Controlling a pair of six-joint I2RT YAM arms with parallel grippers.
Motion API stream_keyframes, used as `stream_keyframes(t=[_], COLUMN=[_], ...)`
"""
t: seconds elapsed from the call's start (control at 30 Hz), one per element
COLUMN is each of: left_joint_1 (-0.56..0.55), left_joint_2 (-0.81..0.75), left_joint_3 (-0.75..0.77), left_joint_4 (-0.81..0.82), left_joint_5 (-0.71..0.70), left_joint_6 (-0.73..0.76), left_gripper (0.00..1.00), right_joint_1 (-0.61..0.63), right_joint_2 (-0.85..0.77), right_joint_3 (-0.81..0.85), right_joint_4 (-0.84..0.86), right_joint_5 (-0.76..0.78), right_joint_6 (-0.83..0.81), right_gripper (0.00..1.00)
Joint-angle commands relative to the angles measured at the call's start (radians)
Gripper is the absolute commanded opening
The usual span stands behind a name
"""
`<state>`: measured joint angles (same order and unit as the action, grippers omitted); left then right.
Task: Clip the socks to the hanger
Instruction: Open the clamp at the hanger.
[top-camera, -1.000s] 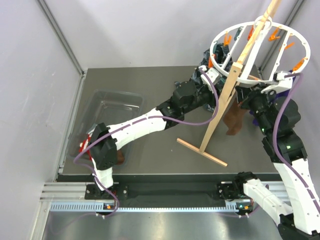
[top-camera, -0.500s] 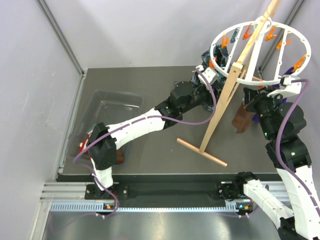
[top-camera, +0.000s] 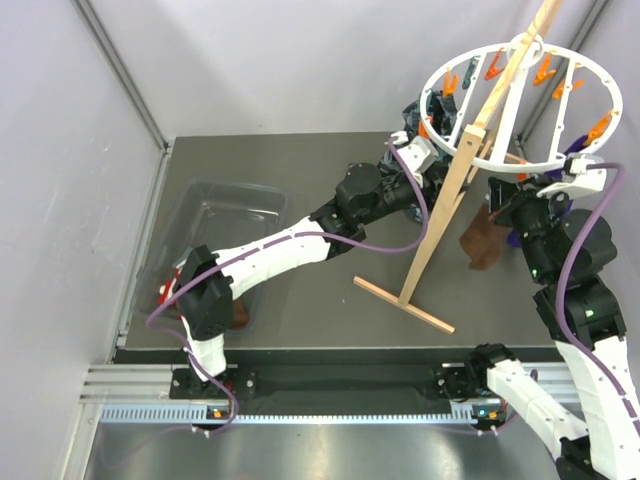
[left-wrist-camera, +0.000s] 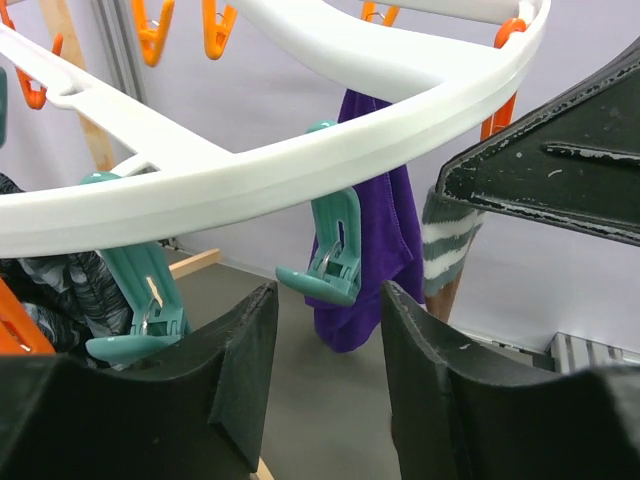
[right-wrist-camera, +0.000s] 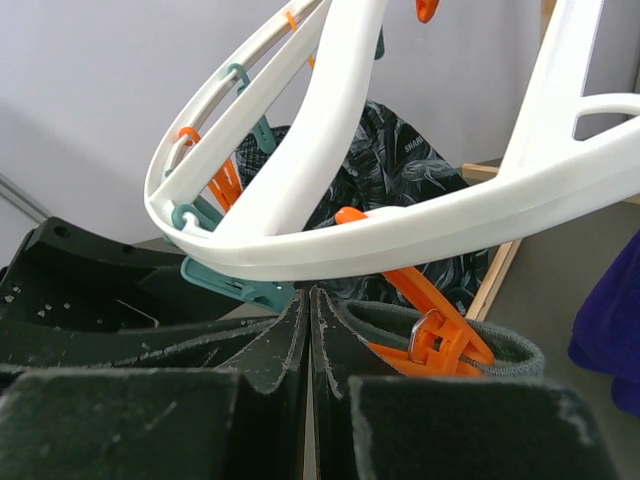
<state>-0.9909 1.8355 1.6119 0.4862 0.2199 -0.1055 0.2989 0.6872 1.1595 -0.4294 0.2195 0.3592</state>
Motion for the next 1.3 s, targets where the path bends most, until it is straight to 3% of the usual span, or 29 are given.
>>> stream_keyframes(t=[0.0, 0.13, 0.47, 0.67, 0.77, 1.27], left_joint_1=[-0.003, -0.005, -0.037, -0.092, -0.113, -0.17], left_joint_2=[-0.024, -0.018, -0.036, -0.042, -0.053, -0.061], left_joint_3=[0.029, 0.028, 0.02, 0.048, 0.033, 0.048], left_joint_4=[0.058, 0.074, 0.054, -0.063, -0.072, -0.124], left_joint_5=[0.006, 0.018, -0.023, -0.083, -0.103, -0.155], left_joint_6=[0.013, -0.005, 0.041, 0.099, 0.145, 0.239], left_gripper=[0.45, 0.28, 0.0, 0.0, 0.0, 0.0], right_joint_1=[0.006, 0.006, 0.006, 0.006, 0.006, 0.006], right_joint_2=[-0.018, -0.021, -0.006, 0.023, 0.025, 0.044], right_joint_3=[0.032, 0.029, 0.055, 0.091, 0.098, 0.127], right_joint_4=[-0.016, -0.022, -0.039, -0.046, -0.051, -0.146], right_joint_5=[-0.025, -0.052, -0.146, -0.264, -0.264, -0.229], right_joint_6=[-0.006, 0.003, -0.014, -0.045, -0.052, -0.112], right_gripper=[0.0, 0.0, 0.02, 0.33, 0.43, 0.48])
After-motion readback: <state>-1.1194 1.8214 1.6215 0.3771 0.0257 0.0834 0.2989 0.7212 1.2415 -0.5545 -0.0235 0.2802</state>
